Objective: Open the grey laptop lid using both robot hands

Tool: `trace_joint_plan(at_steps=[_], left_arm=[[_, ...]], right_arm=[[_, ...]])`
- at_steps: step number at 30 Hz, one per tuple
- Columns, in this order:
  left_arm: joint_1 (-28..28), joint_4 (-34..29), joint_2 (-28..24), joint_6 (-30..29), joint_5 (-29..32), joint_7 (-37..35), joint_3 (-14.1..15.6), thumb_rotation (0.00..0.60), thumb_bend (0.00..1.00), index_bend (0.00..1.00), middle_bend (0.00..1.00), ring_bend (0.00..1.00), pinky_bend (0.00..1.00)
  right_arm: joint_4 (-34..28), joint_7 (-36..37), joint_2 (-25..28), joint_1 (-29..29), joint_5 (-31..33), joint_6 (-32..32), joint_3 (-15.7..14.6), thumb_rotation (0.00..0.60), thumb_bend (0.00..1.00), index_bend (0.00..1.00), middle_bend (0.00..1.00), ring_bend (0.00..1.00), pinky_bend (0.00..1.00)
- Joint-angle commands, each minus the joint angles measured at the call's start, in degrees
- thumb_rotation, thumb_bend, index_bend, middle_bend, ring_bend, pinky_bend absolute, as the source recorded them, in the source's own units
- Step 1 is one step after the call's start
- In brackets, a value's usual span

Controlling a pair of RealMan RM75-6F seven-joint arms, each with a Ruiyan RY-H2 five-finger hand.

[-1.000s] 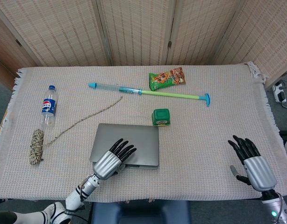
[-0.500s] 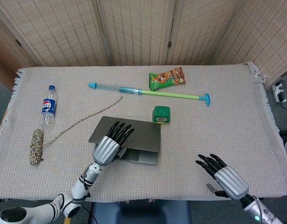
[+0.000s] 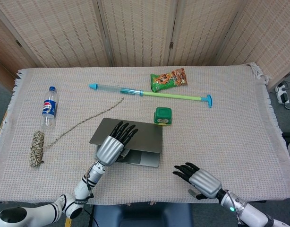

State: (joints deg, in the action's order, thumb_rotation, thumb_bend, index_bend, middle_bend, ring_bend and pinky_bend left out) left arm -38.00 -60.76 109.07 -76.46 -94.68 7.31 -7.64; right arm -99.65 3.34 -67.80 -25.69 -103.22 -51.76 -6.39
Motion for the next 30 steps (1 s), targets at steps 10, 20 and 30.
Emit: trace_joint_plan(at_steps=[10, 20, 30], left_arm=[[-0.57, -2.88, -1.27, 0.35, 0.75, 1.73, 0.00, 0.600, 0.50, 0.05, 0.10, 0.00, 0.00], [-1.20, -4.45, -1.85, 1.19, 1.57, 2.93, -0.28, 0.600, 0.50, 0.05, 0.10, 0.00, 0.00], [-2.40, -6.82, -3.86, 2.64, 3.00, 3.66, -1.83, 0.600, 0.50, 0.05, 0.10, 0.00, 0.00]], right_arm=[[6.70, -3.49, -12.19, -9.56, 7.05, 9.22, 6.40, 0.600, 0.55, 0.00, 0.00, 0.00, 0.00], [11.74, -4.17, -18.01, -14.02, 10.62, 13.37, 6.79, 0.600, 0.55, 0.00, 0.00, 0.00, 0.00], [12.26, -7.22, -19.23, -15.19, 12.95, 13.91, 5.39, 0.600, 0.55, 0.00, 0.00, 0.00, 0.00]])
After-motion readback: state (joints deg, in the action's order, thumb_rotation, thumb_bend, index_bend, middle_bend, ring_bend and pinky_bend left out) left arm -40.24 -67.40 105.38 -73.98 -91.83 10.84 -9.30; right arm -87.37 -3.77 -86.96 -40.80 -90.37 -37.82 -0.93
